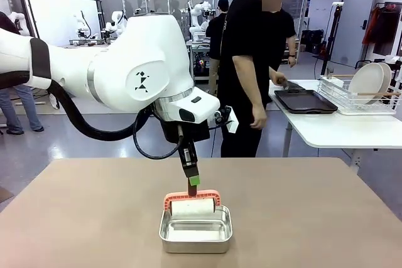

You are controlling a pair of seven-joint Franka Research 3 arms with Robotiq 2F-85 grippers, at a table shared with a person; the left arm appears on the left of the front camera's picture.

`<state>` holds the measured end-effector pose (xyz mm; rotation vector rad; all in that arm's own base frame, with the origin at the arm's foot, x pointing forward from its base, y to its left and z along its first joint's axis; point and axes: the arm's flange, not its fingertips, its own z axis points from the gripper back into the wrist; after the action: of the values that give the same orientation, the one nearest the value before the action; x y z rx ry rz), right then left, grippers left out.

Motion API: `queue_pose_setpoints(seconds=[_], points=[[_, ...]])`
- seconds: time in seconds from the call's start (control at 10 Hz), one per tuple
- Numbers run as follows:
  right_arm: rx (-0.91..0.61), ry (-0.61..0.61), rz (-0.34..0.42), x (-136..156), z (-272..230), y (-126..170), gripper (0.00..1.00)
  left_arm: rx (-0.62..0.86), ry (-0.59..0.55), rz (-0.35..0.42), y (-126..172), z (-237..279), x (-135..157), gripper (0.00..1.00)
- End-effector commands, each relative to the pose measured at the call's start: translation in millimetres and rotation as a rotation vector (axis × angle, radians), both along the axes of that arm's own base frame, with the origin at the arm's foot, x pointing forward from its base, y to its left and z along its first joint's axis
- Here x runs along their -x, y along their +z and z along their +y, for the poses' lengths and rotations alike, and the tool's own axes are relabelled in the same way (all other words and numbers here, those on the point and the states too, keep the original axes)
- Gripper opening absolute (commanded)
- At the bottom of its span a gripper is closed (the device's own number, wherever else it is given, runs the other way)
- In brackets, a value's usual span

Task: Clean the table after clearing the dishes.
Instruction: Place the Lint Roller back on top of the Airtight Container.

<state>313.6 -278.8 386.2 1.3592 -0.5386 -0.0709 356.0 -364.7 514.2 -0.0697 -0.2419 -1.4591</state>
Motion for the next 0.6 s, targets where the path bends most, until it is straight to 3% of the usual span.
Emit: queue_pose_setpoints(seconds=[0.0,0.2,0.5], points=[[-0.006,-0.004,-0.009,4,3,3,0.93,-0.009,0.001,0.009,-2,0,1,0.21],[-0.006,-0.004,-0.009,4,3,3,0.93,-0.002,0.000,0.004,-2,0,-1,0.21],[-0.006,-0.004,-0.009,4,3,3,0.93,0.012,-0.104,0.088,-35,-2,-30,0.21]])
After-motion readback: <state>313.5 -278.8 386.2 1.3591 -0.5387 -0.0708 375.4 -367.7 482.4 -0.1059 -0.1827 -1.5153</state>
